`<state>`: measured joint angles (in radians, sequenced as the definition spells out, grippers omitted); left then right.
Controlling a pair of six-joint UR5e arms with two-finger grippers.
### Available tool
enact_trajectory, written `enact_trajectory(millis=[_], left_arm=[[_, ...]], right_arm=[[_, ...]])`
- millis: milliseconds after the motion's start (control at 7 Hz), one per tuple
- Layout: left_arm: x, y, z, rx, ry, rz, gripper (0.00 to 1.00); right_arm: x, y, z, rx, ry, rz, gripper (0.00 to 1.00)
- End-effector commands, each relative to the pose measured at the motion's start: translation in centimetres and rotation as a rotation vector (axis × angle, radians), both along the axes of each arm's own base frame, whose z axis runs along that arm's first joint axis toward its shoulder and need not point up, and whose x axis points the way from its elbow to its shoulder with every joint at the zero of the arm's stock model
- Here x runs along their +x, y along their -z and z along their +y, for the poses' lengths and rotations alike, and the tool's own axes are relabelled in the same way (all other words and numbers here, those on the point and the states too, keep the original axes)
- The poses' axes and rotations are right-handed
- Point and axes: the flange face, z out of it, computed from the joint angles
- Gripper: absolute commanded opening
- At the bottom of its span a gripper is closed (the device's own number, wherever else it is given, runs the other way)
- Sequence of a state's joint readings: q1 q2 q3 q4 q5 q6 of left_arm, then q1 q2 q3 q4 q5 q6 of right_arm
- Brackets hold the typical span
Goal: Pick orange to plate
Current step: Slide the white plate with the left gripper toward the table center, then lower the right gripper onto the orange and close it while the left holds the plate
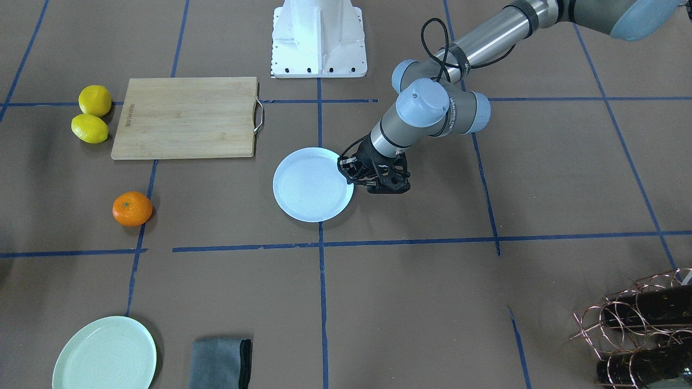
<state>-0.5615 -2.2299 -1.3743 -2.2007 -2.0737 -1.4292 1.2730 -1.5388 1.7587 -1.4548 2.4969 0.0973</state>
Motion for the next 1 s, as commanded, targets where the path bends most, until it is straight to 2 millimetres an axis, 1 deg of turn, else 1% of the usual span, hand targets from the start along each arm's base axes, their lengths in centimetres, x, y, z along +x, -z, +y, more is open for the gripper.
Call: enact_trajectory(millis=[0, 143, 286, 429, 571, 714, 857], left_arm=[[-1.4, 0.2, 0.9, 0.023, 0.008, 0.028, 0.92], [-3.2, 1.6, 1.4, 0.043, 0.017, 0.064, 0.92], [-4.2, 2.2, 0.9, 0.027, 0.04, 0.077, 0.93], [-4.4, 2.4, 0.9, 0.029, 0.042, 0.081, 0.93], [-4.6, 2.4, 0.9, 0.03, 0.043, 0.082, 0.94], [-5.1, 2.3, 1.2, 0.033, 0.043, 0.087, 0.95], [-5.3, 2.4, 1.4, 0.033, 0.044, 0.09, 0.95]], right_arm=[[-5.7, 3.1, 0.0, -0.105, -0.091, -0.027, 1.0], [-9.7, 5.3, -0.1, -0.128, -0.166, -0.015, 1.0], [-14.2, 6.3, 0.5, -0.145, -0.237, 0.024, 1.0], [-17.4, 7.3, 0.6, -0.112, -0.276, 0.06, 1.0], [-19.4, 6.3, 1.1, -0.097, -0.273, 0.1, 1.0], [-20.5, 5.7, 0.8, -0.079, -0.285, 0.13, 1.0], [-20.8, 5.0, 0.8, -0.085, -0.287, 0.144, 1.0]])
